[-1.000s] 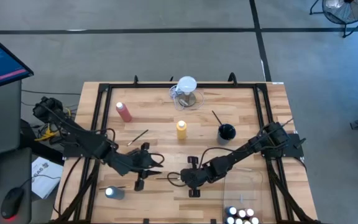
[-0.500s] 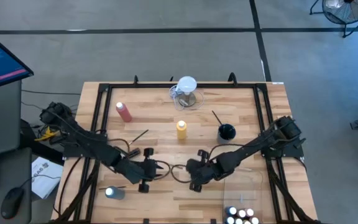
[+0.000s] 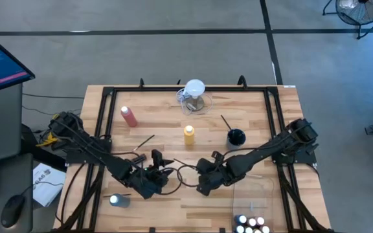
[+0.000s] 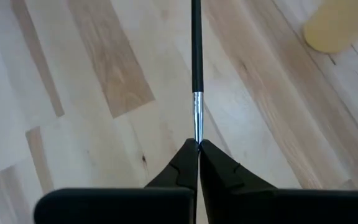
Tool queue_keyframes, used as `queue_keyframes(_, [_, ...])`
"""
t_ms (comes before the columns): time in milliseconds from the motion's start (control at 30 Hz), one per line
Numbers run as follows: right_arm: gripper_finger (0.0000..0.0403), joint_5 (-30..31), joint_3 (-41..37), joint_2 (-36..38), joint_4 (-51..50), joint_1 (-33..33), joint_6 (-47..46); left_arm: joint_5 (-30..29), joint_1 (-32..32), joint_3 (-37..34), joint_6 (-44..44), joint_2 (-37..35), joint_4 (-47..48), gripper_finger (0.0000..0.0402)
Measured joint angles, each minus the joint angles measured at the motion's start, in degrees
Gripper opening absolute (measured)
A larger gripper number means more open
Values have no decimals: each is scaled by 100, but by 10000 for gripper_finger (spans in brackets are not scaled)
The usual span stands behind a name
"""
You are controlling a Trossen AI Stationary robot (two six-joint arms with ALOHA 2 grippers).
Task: Pick & Place Paint Supplies
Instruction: Put the bottom black silver paintbrush into the blue cup
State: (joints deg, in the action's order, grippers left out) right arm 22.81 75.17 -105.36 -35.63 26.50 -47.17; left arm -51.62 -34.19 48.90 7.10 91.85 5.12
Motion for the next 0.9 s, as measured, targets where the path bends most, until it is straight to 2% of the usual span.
queue_keyframes(200, [0, 65, 123, 2, 14, 30, 64, -36, 233, 0, 42, 0, -14, 184])
queue_keyframes(633, [0, 122, 117, 2, 34, -133, 167, 478, 660, 0, -1, 0, -6, 126])
queue_keyframes(900, [0, 64, 117, 2, 28, -235, 235, 727, 799, 0, -2, -2, -6, 108])
